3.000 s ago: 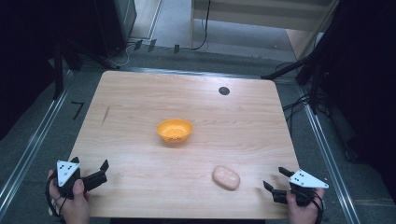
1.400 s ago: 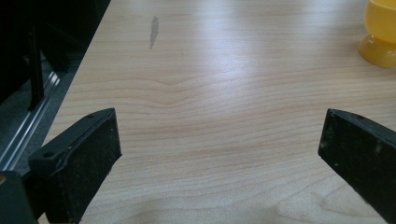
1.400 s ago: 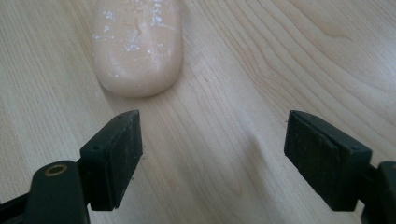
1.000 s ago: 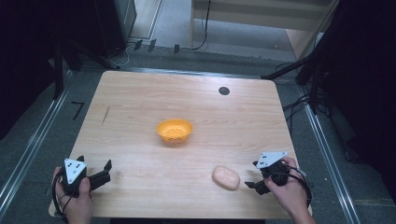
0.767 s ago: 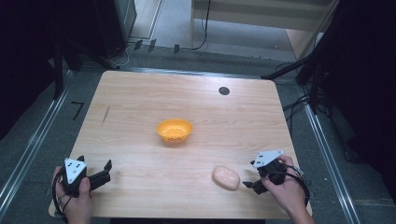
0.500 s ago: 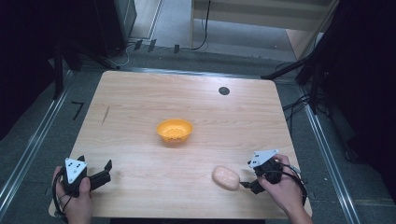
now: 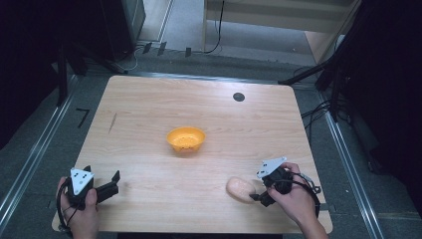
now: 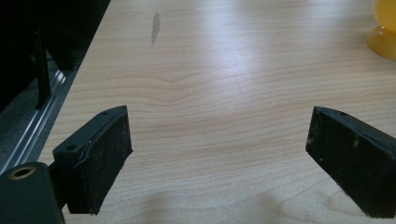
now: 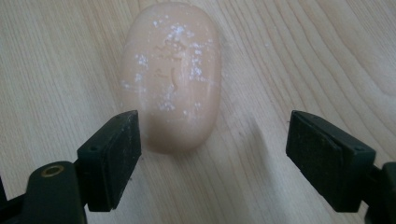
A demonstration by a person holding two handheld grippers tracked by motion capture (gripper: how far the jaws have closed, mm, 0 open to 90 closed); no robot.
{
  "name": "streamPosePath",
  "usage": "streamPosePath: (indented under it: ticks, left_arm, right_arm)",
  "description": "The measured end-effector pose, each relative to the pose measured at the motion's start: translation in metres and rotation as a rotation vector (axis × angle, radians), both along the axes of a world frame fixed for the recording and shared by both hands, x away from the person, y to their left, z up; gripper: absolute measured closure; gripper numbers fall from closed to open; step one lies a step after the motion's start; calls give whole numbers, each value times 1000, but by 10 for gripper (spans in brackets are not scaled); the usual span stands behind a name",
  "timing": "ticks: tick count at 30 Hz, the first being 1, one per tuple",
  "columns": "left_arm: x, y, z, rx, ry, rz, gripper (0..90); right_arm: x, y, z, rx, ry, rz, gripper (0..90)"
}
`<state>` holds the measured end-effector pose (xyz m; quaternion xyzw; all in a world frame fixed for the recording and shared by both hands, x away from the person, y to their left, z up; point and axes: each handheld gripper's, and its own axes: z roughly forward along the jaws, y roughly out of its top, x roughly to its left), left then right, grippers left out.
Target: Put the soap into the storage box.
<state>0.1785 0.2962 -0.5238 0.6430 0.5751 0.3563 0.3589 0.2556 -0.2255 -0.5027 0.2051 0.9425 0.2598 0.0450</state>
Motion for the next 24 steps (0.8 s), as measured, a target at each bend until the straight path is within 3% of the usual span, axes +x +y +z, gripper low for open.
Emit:
streamPosePath:
  ticks: [13, 24]
  left_arm:
    - [0, 0, 0, -1, 0, -1, 72]
    - [1, 0, 0, -6, 4, -5, 71]
  right_arm:
    - [-3, 22, 1, 11, 26, 11, 183]
    - [-6, 39, -3, -34, 46, 0, 189]
